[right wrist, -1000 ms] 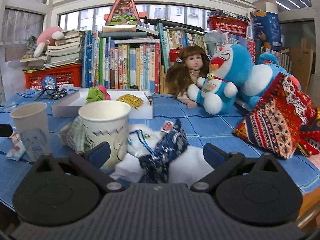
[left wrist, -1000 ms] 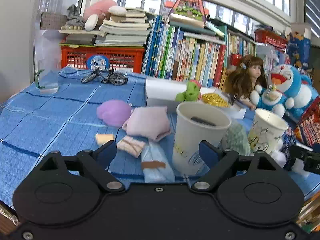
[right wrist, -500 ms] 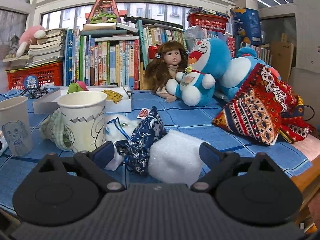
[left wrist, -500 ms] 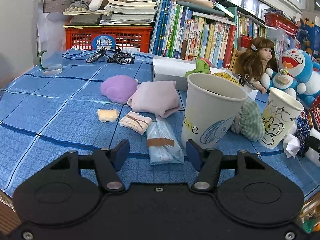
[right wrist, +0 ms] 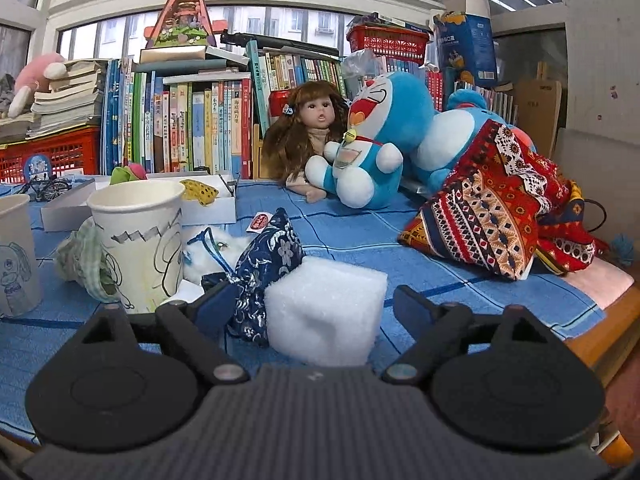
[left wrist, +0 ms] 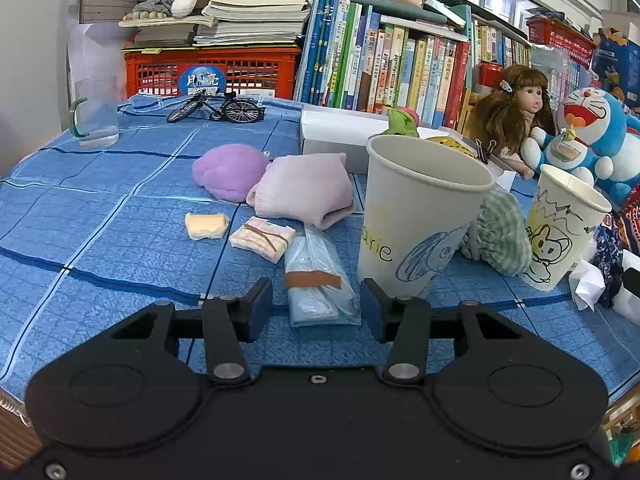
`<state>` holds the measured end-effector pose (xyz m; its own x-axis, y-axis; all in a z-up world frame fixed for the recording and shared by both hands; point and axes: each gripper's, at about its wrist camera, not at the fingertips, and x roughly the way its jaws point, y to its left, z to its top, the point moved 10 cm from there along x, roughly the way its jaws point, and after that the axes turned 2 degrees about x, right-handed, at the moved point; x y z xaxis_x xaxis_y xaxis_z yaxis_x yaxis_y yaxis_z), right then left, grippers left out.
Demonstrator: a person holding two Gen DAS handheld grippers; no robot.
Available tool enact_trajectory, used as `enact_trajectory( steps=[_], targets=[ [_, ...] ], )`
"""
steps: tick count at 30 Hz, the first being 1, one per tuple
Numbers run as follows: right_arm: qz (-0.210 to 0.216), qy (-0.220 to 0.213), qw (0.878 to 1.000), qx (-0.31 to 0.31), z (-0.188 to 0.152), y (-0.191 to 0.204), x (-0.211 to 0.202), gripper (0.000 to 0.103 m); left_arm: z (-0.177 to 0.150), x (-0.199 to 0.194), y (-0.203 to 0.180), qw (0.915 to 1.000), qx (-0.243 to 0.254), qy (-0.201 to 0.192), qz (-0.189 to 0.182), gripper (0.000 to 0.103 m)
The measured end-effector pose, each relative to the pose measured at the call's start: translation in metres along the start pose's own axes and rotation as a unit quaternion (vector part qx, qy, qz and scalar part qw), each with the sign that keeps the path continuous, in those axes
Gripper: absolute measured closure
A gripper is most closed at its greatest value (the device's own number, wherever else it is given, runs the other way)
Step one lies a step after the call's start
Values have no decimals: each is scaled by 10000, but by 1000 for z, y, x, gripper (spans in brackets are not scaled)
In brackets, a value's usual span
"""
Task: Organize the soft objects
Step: 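Grasp the blue tissue packet with the left gripper while the right gripper grasps the white foam block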
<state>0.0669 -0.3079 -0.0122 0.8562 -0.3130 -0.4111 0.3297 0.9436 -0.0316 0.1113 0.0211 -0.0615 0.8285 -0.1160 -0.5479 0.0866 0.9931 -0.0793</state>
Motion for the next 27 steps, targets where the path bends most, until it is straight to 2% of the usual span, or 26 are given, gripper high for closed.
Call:
enact_trajectory(
  steps=[4,10,15,20,27],
  targets=[
    [94,21,10000,-4,-1,5,0,15,0,2,-3,10000,21,4,-10,60],
    [98,-19,9999,-17,-1,8,0,25,1,3,-5,10000,82,-6,16,64],
    [45,-6,10000,-18,-3,8,3,27,0,5,-7,9998,178,-35,62,63],
    [42,-30,10000,-32,0,7,5,35,-1,7,-6,9998,171,-42,73,62],
    [8,-11,10000,-23,0,5,3,41,0,2,-7,9997,255,2,32,67]
  ],
)
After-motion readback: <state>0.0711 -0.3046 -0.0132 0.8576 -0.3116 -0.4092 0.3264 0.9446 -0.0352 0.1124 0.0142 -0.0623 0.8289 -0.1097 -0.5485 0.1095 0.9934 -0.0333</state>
